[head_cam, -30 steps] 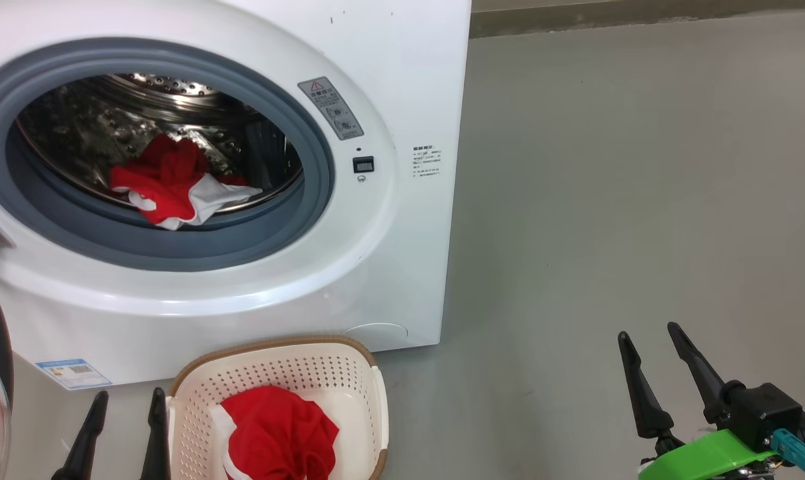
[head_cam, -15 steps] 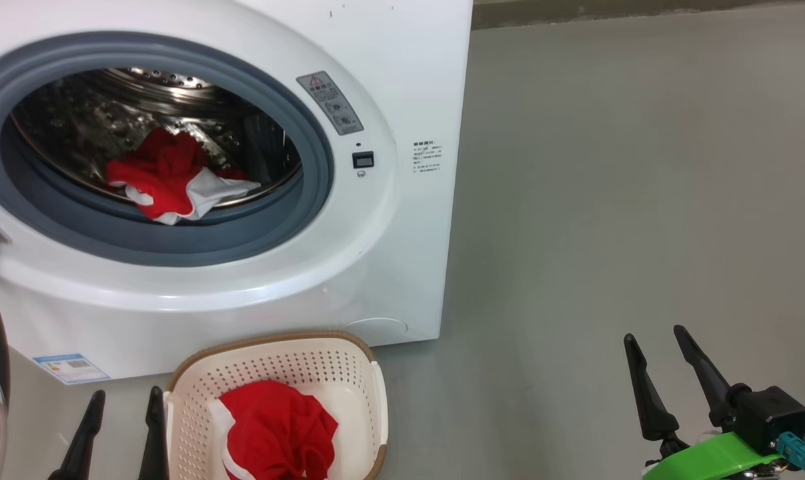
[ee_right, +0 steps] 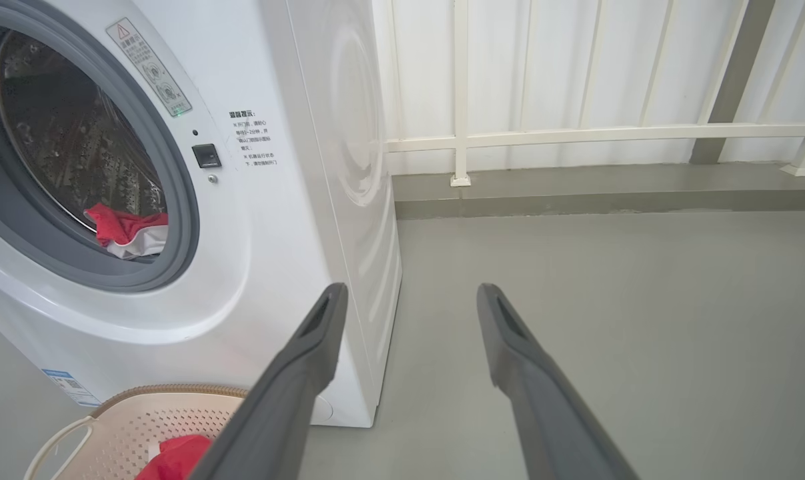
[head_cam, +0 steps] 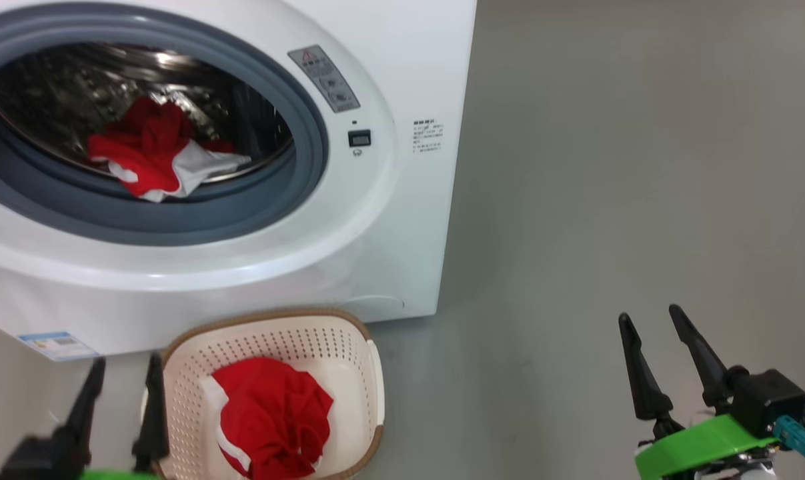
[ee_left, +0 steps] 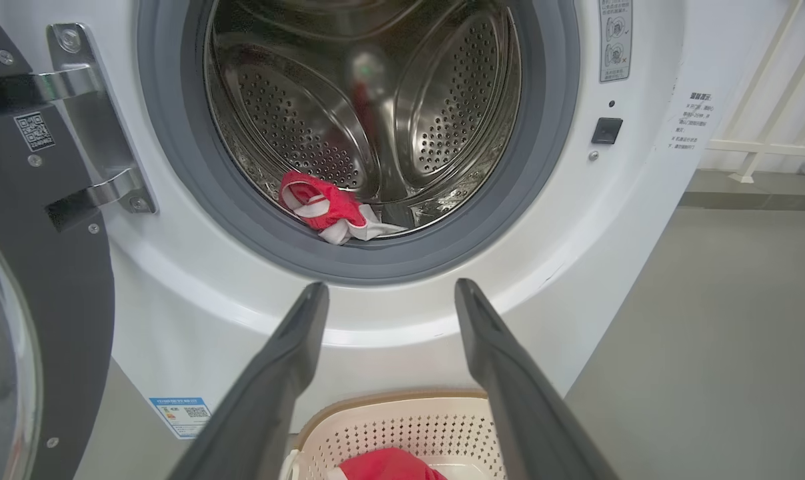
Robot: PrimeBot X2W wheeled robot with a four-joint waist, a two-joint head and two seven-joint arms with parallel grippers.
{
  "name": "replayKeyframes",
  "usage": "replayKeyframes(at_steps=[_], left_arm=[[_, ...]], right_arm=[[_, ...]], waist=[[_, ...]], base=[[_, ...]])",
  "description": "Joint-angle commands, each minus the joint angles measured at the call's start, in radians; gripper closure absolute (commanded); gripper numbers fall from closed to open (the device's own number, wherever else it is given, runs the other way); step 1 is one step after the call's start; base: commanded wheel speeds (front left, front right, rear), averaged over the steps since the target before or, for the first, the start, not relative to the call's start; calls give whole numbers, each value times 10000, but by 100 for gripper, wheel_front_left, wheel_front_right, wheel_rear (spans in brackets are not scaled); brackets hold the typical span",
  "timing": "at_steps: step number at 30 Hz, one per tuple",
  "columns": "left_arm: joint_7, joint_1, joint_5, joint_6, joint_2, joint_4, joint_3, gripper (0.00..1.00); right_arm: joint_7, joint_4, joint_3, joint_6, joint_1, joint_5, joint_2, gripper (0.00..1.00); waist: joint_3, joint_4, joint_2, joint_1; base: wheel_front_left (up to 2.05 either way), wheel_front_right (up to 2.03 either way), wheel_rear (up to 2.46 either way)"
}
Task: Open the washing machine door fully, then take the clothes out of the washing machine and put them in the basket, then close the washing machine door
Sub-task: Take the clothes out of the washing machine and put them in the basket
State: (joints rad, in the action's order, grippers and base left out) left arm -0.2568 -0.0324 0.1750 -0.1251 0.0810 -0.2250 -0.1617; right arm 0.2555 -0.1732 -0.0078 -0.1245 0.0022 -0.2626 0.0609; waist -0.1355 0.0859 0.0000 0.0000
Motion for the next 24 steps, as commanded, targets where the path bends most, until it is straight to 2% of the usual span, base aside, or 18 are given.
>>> replayKeyframes(at_steps=[1, 14, 24], left_arm=[[-49, -627, -179, -56, 288, -17, -253, 0], [-5, -4408, -382, -35, 985, -2871, 53, 0], [591, -7534, -627, -31, 1529, -5253, 680, 0]], right_arm=[[63, 272, 254, -62, -409, -54, 60, 0], [63, 366, 437, -62, -1247, -102, -94, 0], [63, 474, 767, -62, -1937, -537, -104, 0]], waist=[[-342, 22, 0, 0], [-1720, 227, 0, 0], [-2863, 493, 0, 0]], base=[[0, 0, 0], [0, 0, 0], [0, 0, 0]])
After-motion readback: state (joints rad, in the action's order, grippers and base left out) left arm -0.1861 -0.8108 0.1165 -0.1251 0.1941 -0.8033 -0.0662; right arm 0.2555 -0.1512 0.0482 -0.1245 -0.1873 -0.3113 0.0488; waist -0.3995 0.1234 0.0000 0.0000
